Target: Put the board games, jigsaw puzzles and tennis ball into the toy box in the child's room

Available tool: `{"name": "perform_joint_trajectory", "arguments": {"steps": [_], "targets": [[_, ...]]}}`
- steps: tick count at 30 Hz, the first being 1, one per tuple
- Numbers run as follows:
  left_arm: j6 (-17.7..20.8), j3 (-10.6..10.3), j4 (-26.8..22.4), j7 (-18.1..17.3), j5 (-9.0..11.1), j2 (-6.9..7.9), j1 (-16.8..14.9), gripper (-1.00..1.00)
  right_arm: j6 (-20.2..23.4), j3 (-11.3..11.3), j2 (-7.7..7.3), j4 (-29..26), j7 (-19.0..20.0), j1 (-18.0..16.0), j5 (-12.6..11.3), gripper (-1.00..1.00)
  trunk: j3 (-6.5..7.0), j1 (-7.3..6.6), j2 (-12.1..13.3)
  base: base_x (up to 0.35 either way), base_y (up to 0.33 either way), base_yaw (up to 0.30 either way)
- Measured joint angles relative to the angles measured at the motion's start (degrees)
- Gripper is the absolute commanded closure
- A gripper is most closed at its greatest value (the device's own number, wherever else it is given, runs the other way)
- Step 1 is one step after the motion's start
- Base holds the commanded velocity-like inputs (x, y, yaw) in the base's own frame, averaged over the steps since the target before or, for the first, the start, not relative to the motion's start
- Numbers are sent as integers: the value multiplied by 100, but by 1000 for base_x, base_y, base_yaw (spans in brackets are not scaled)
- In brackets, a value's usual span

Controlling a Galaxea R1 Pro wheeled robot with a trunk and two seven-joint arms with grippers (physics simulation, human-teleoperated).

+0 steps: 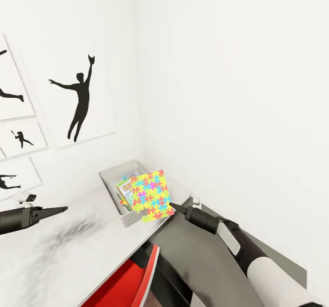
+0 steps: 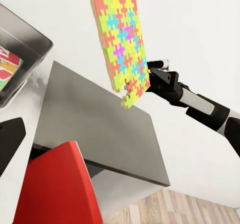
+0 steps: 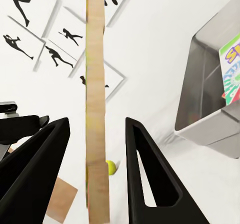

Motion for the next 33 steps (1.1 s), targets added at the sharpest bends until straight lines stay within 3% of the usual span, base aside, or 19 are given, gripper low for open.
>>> {"name": "perform_joint_trajectory", "arguments": {"steps": [33], "targets": [[0,0,0,0,0,0,0,-100,3,6,7,-8,-11,0,1,100,0,1,1,20,22,0]]}}
